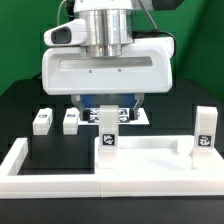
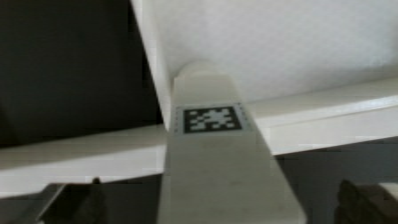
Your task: Assemble desk
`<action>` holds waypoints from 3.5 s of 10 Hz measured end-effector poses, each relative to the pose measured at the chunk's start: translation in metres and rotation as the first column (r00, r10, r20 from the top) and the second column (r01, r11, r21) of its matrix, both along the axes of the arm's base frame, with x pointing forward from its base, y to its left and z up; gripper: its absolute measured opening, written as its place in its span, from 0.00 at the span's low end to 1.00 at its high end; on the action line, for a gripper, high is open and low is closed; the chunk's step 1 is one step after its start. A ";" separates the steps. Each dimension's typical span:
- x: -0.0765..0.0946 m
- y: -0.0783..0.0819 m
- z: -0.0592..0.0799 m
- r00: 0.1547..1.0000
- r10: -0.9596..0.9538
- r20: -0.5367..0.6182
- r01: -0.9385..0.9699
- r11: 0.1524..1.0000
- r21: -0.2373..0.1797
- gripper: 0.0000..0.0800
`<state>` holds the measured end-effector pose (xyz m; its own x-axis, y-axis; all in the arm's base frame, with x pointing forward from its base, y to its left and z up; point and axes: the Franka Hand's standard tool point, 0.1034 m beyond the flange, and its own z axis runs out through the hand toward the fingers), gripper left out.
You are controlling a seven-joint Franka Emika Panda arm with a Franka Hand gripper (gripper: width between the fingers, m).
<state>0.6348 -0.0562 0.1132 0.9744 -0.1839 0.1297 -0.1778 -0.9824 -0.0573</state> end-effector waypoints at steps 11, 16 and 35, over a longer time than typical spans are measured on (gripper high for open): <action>-0.003 -0.002 -0.001 0.535 -0.836 -0.122 0.844 0.523 0.117 0.36; -0.005 -0.002 -0.001 0.240 -0.936 -0.255 0.966 0.204 0.162 0.37; 0.002 -0.002 -0.002 0.920 -0.388 -0.056 0.391 0.919 0.058 0.37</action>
Offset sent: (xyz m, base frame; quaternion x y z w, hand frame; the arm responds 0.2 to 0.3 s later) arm 0.0000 0.0000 0.0000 0.0000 0.0000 0.1296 0.9916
